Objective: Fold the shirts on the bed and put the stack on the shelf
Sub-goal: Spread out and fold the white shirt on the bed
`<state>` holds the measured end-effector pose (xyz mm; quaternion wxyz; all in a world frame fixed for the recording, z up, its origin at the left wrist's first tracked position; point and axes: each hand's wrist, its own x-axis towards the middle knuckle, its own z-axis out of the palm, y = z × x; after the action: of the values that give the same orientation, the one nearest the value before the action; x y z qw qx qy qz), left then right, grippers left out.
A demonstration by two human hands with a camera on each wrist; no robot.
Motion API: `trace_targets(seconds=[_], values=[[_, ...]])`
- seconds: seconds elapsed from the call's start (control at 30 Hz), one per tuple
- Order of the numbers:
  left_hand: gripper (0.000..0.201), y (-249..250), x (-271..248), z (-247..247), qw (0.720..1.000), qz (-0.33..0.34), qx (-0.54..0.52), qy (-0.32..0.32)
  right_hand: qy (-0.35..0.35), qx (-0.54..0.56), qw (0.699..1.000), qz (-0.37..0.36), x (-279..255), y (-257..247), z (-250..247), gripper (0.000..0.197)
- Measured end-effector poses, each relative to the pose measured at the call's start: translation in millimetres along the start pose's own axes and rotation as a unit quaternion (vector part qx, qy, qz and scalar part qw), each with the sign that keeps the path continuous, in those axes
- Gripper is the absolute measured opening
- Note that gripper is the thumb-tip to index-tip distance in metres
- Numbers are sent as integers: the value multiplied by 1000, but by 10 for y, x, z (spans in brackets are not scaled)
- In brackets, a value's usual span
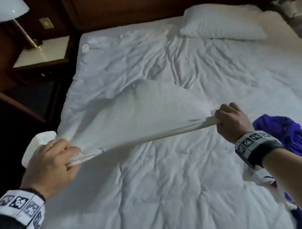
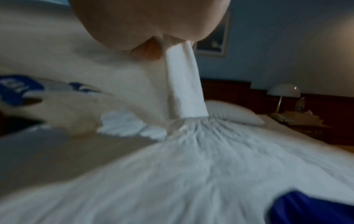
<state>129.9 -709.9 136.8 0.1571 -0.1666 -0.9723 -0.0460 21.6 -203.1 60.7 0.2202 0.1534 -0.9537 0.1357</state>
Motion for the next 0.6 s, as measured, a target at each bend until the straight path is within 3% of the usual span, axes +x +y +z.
trace_targets(seconds=[0.1, 0.17, 0.3, 0.4, 0.53, 0.6], values=[[32, 214, -852, 720, 986, -56, 4, -160, -93, 5, 996, -2, -892, 27, 443, 19], [35, 365, -1336, 1218, 962, -79, 21, -262, -147, -10, 989, -3, -1457, 35, 748, 14], [69, 745, -1897, 1840, 873, -121, 43, -470, -274, -68, 959, 27, -2286, 8, 1013, 17], [88, 1060, -2118, 2179, 851, -164, 37, -498, -351, -82, 925, 122, -2792, 63, 1044, 36], [76, 1479, -1986, 2476, 890, -80, 24, -448, -336, -56, 925, 170, -3044, 198, 989, 42], [70, 1632, -1796, 2603, 892, -51, 6, -449, -306, -41, 935, 173, -3069, 267, 955, 37]])
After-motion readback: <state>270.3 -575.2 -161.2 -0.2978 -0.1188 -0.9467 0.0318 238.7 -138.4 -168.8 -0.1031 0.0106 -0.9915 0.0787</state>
